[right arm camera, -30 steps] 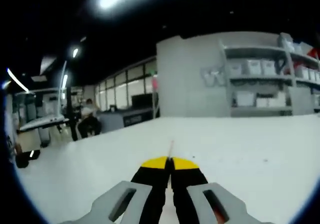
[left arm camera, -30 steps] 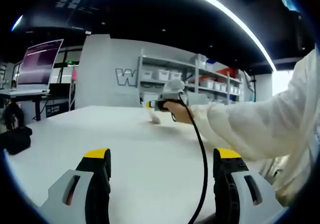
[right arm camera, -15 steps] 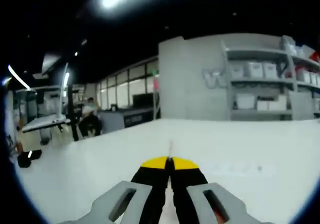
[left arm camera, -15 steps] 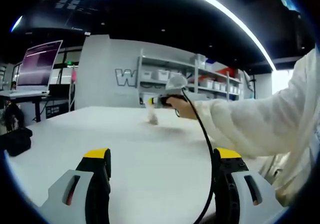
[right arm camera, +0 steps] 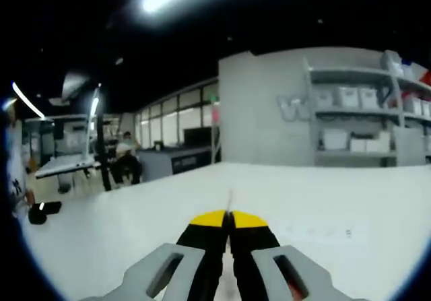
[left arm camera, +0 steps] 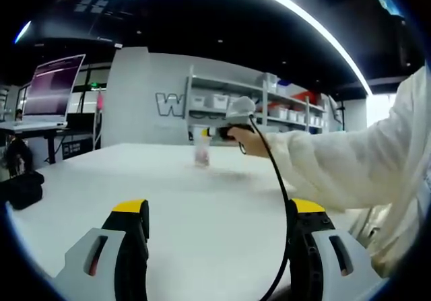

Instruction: Open the resealable bag by pulling the two sides of the seal apart until the entire bag opening is separated and visibly accessible.

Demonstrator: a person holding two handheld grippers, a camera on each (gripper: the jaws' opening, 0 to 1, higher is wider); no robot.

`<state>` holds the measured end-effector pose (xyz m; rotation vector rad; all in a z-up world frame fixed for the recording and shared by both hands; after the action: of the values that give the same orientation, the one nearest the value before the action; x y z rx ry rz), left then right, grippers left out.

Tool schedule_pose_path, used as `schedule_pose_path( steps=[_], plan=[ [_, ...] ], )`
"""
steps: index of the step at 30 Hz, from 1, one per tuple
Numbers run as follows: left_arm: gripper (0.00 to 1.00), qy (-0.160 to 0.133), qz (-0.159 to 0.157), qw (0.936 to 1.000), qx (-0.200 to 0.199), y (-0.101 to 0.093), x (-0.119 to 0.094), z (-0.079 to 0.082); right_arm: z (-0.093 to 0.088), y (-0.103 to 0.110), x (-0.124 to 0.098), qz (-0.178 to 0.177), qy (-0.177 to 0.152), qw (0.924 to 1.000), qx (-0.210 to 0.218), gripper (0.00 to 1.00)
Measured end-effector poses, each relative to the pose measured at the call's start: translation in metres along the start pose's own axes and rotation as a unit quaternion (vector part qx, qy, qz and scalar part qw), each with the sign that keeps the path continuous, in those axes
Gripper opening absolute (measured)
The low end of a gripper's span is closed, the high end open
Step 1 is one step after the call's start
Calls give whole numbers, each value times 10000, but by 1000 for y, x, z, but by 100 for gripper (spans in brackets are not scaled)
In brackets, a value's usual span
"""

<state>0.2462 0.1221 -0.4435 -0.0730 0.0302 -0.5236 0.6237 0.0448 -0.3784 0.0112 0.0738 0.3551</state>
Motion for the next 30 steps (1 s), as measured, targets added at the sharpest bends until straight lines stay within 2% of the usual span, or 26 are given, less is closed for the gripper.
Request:
schedule_pose_path(
  steps=[17, 30],
  plan=[
    [84, 6, -5, 10000, 25, -2, 0, 0, 8, 0, -7, 88, -67, 9999, -64, 0],
    [84, 3, -4, 10000, 66, -4, 0, 1, 6, -11, -19, 109, -86, 9999, 38, 0]
  ],
)
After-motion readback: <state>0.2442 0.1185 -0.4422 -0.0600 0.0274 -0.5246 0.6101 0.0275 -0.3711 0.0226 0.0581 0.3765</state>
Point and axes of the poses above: the point that each gripper's makers call its tool centre point, and the gripper's own axes: x roughly forward along the fingers, y roughly to its left, z roughly out of its top, the point moved 1 cm from there along -x, roughly backward along the fingers, and after that the axes turned 12 degrees about -z, right-handed, at the moved point
